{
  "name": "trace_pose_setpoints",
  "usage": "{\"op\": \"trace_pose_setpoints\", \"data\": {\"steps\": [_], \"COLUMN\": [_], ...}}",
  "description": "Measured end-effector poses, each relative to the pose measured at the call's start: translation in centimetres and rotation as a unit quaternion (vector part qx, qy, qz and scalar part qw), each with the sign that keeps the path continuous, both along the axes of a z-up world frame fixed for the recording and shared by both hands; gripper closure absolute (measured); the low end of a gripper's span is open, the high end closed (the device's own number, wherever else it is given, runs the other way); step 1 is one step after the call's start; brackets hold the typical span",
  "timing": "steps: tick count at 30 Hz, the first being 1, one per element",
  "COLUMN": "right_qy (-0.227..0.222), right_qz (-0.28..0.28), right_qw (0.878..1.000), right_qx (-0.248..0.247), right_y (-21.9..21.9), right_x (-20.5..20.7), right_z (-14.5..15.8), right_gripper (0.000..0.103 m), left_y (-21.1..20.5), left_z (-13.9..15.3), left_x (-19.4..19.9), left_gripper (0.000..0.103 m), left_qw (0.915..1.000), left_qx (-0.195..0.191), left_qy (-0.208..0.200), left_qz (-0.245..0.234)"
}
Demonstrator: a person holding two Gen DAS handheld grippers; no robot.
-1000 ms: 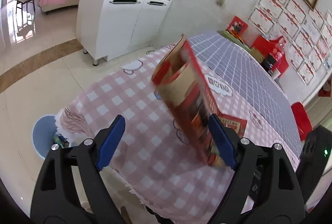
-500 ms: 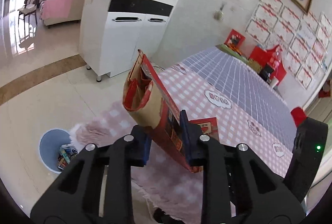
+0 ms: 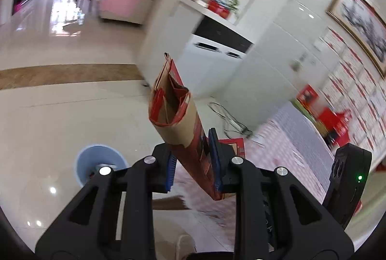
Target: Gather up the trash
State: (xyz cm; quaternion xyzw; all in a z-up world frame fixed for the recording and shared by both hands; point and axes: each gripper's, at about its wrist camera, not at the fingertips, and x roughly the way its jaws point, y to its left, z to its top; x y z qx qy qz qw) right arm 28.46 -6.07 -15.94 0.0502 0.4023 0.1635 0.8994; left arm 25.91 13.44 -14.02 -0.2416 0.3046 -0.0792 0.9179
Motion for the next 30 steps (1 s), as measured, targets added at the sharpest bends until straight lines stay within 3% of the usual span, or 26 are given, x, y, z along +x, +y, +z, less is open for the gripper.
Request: {"op": "trace_pose_setpoints", "data": {"steps": [8,15,18,19,20,21,25,30], "right_qy": [0.044,0.082,0.088,0.081,0.076,0.076,0.095,0.097], "right_qz": [0.065,0.080,0.072,0.069,0.065,0.058,0.050,0.050], "right_qw": [0.997,0.993,0.993,0.994,0.994,0.994,0.992,0.992], "right_qx": [-0.016,-0.023,-0.019,-0.027,-0.034,-0.047,-0.059,-0.058], "right_y": [8.2,11.8,12.6,12.8,12.9,13.1,13.3,12.5], "right_x": [4.7,8.7,10.3,10.7,10.9,11.5,12.2,11.5], "right_z": [-5.0,-9.6,-11.0,-11.5,-11.8,-12.3,-13.8,-13.0], "right_gripper": [0.087,0.087,0.077,0.069,0.045,0.035,0.035,0.033], "left_y": [7.1,9.5,10.0,10.2,10.2,10.3,10.0,9.5], "left_z": [-4.9,-9.0,-10.0,-10.4,-10.8,-11.2,-12.2,-12.4], "left_x": [3.1,6.7,7.7,8.2,8.8,9.1,10.2,9.6], "left_gripper": [0.078,0.078,0.077,0.062,0.024,0.018,0.018,0.018], "left_qw": [0.9969,0.9926,0.9911,0.9894,0.9867,0.9851,0.9813,0.9759], "left_qx": [-0.006,-0.009,-0.001,0.006,0.016,0.027,0.057,0.075], "left_qy": [0.050,0.089,0.095,0.103,0.118,0.126,0.146,0.169], "left_qz": [0.061,0.081,0.093,0.102,0.110,0.114,0.112,0.115]}}
